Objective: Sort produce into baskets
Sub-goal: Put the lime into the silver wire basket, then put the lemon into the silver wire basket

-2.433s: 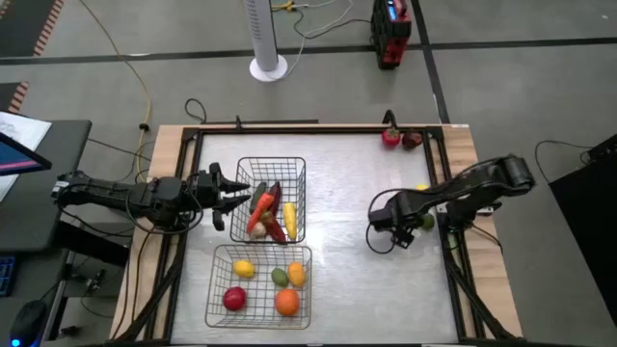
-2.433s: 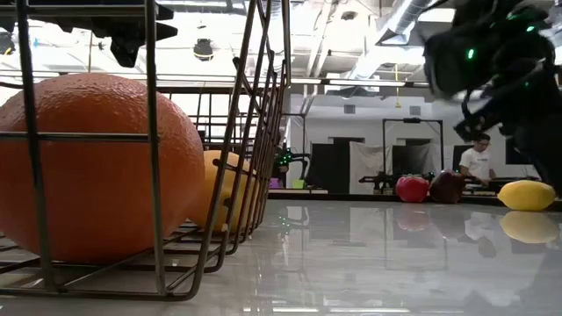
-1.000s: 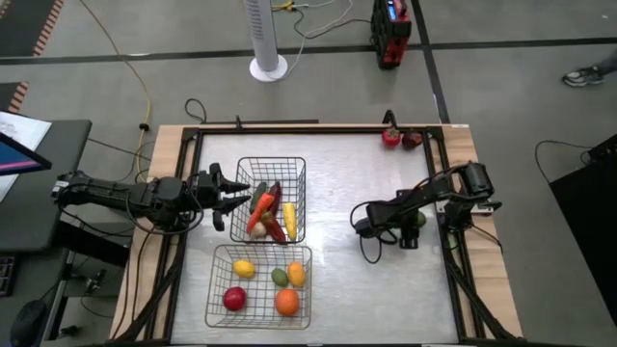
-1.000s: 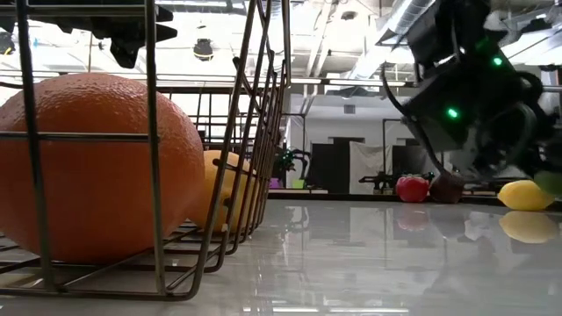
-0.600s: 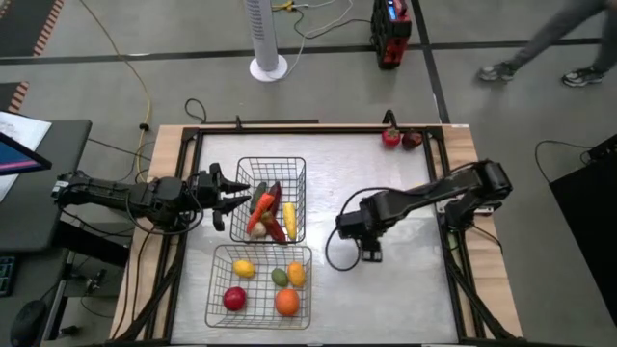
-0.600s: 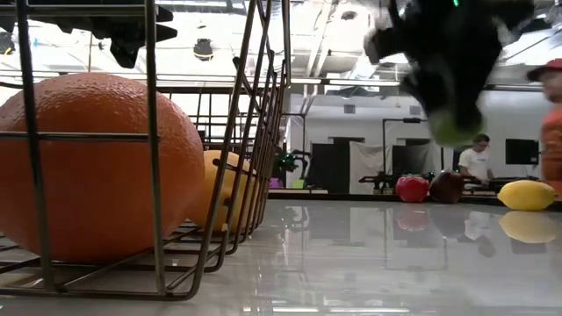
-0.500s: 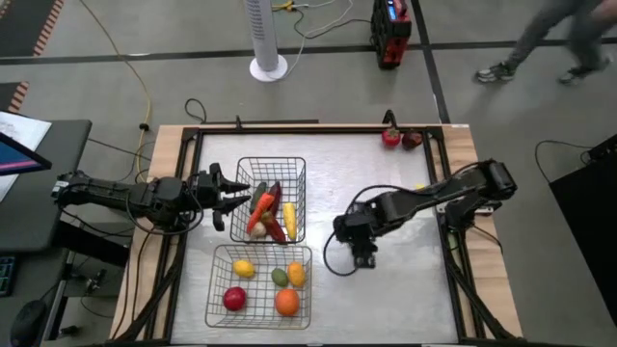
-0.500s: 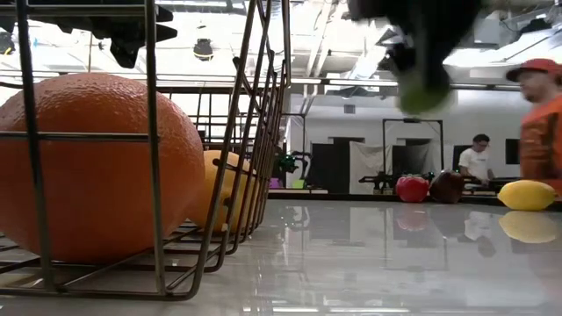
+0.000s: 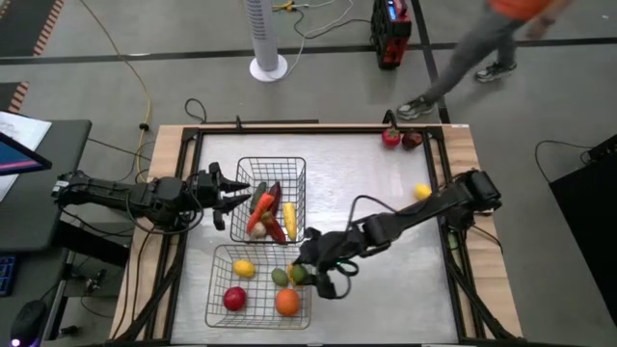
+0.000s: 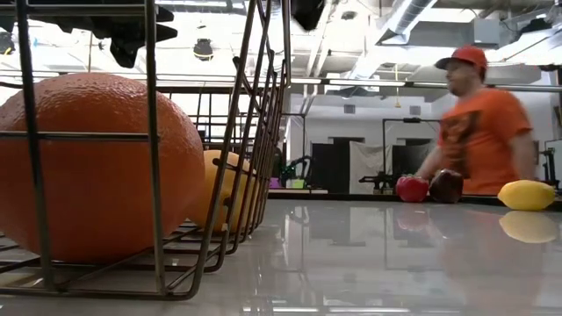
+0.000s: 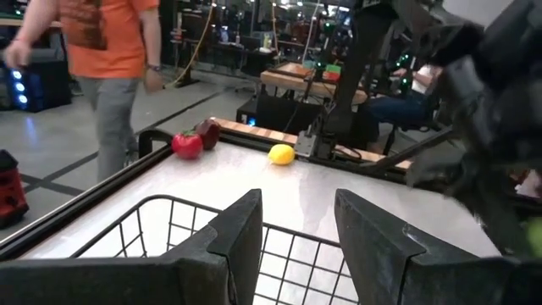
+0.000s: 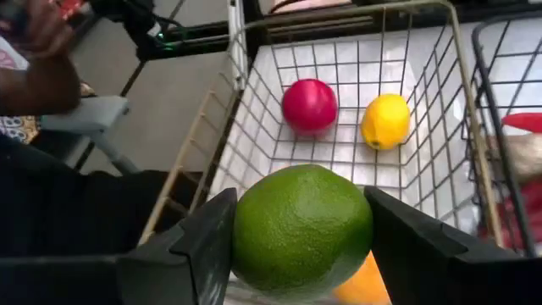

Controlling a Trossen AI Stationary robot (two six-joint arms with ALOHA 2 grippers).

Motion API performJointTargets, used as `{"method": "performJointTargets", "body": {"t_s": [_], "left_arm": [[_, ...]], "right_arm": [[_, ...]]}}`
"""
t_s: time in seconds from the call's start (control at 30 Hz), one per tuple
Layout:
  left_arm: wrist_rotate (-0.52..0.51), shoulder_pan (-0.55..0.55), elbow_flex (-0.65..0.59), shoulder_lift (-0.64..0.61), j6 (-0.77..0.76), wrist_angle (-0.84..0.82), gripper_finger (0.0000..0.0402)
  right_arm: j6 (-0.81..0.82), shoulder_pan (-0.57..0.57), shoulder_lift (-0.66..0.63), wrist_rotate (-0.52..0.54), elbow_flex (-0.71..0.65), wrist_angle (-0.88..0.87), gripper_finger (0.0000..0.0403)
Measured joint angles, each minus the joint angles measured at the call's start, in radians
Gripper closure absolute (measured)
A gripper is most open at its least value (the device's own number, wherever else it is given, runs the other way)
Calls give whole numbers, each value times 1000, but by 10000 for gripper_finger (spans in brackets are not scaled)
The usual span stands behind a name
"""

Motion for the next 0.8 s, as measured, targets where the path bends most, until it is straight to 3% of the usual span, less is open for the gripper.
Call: {"method": "performJointTargets", "body": {"t_s": [0.23, 0.53, 0.8], "left_arm": [[0, 0, 0, 0, -2, -3, 264], [-1, 0, 0, 0, 3, -6, 264], [-1, 0, 0, 0, -2, -13, 264]], "right_arm": [[-85, -41, 79, -49, 64, -72, 108], [-97, -68, 58, -34, 78, -166, 46], [-70, -85, -85, 278, 88, -699, 54]]}}
